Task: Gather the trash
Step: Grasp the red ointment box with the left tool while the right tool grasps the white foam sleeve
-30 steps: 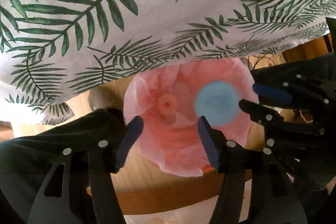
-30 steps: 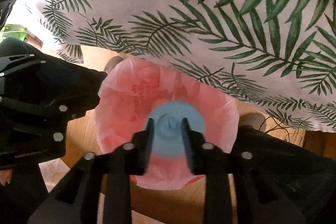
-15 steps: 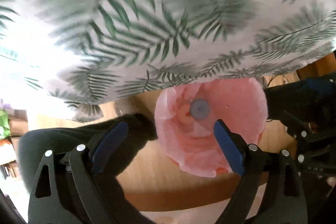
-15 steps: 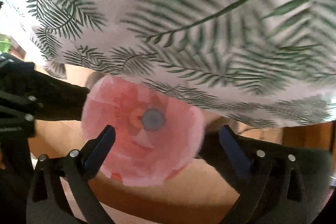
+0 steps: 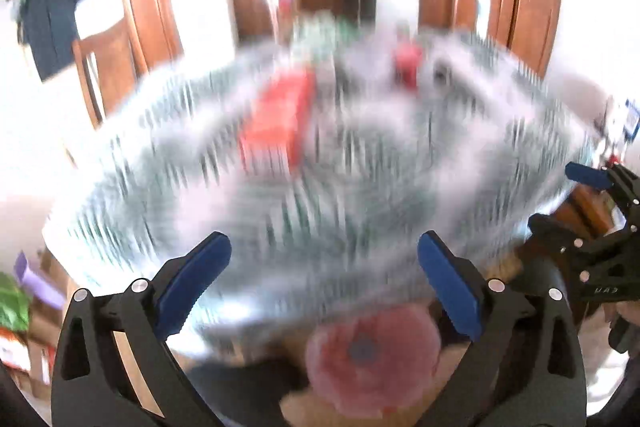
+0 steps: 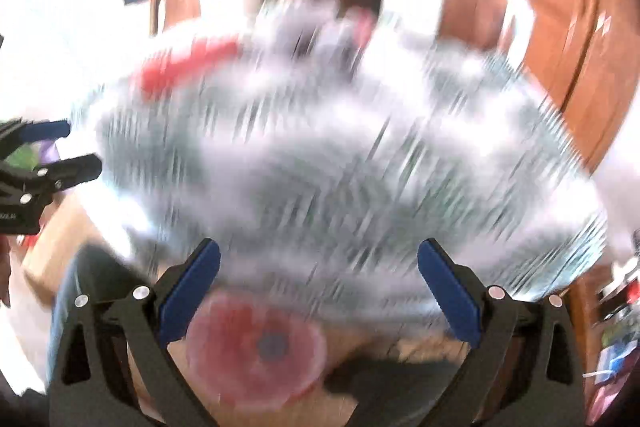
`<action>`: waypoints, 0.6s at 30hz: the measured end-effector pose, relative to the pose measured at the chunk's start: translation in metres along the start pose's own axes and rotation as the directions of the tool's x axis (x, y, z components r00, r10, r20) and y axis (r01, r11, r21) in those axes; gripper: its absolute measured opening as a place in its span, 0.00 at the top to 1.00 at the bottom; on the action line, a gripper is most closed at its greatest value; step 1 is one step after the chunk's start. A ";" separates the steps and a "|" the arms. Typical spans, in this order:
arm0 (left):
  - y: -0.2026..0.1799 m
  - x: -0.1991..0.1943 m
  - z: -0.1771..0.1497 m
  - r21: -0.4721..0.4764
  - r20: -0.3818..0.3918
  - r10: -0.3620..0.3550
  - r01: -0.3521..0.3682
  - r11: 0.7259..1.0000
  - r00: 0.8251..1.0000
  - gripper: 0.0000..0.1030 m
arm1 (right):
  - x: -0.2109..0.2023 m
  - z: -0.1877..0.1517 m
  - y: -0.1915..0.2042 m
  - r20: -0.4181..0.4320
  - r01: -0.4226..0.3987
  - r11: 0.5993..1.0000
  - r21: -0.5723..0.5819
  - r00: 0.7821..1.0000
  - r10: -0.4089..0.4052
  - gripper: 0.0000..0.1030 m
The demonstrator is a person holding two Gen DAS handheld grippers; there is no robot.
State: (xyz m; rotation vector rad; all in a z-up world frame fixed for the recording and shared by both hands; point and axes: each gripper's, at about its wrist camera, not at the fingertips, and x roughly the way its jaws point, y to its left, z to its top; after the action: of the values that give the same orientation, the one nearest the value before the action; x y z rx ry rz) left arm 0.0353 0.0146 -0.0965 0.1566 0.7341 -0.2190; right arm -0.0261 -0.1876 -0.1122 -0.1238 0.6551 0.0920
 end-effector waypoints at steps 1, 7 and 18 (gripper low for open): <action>0.001 0.000 0.013 0.006 0.020 0.008 -0.008 1.000 1.000 0.06 | -0.003 0.015 -0.004 0.038 0.036 0.999 -0.008 0.999 -0.036 0.05; 0.014 0.049 0.072 0.012 -0.009 0.033 -0.033 0.999 0.999 0.06 | 0.033 0.081 -0.027 0.061 0.134 0.991 -0.013 0.989 -0.133 0.05; 0.022 0.102 0.072 -0.019 -0.095 0.022 -0.024 1.000 0.995 0.06 | 0.104 0.066 -0.032 0.001 0.239 0.968 -0.080 0.971 -0.240 0.13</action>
State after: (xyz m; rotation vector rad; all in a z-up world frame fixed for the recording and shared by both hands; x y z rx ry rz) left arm 0.1611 0.0061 -0.1112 0.1574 0.8285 -0.1832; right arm 0.0994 -0.2048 -0.1209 -0.2798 0.6405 -0.1159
